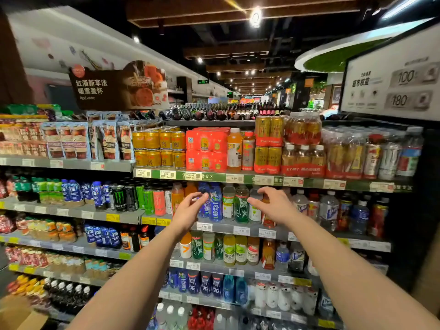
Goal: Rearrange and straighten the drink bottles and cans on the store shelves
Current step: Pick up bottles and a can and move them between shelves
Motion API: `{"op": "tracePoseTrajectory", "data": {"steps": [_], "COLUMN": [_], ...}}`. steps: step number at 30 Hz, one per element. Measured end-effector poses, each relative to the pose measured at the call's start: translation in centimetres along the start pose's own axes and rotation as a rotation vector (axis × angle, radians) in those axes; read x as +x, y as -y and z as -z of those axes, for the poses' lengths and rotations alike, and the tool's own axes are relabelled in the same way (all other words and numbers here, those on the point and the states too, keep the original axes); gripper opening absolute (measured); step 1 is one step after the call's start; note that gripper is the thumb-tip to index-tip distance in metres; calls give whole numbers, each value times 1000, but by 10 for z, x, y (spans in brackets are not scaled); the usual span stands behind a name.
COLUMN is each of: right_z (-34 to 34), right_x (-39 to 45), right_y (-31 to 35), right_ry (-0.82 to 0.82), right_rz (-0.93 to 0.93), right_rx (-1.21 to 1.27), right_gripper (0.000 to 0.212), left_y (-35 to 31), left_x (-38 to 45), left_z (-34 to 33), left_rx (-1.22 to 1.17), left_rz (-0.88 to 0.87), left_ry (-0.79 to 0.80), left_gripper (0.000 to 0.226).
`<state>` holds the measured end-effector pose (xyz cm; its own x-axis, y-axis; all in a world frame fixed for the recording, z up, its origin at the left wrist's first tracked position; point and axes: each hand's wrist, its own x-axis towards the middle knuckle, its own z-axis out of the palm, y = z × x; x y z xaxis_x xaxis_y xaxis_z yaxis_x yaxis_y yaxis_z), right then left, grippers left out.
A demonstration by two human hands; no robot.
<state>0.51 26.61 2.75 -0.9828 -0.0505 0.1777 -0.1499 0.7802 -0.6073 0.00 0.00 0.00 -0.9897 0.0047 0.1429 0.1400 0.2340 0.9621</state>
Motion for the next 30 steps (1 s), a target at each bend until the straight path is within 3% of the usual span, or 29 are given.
{"op": "tracePoseTrajectory", "data": {"steps": [4,7,12,17,19,21,23,27,30], "right_z": [-11,-25,-40,-47,-50,-54,-58,-59,-54], "right_x": [27,53,89,131,148,158,166,184,200], "right_y": [-10,-12,9,31,33,37,37,27,16], "right_ry": [24,-48,-45,-92,-124,-167,-209,-214,-239], "right_rz": [-30,-41,-23,-15,-37,-66,-85,-96,-89], "right_rx": [-17,-2,-55,-67,-89,-101,-96,-108,-127], "right_gripper": [71,84,57,69,54,50,65,88,77], "left_y": [11,24,43,51,52,48,42,28,23], "left_x": [30,56,101,157,171,180,189,208,225], "left_z": [0,-1,13,39,44,42,33,11,-3], "left_rx": [-8,-10,-34,-56,-76,-136,-163,-169,-214], "left_rz": [21,37,33,16,24,31,37,-11,-47], "left_ry": [-8,-2,35,63,91,152,206,261,243], "left_gripper": [62,63,62,80,84,68,50,43,38]}}
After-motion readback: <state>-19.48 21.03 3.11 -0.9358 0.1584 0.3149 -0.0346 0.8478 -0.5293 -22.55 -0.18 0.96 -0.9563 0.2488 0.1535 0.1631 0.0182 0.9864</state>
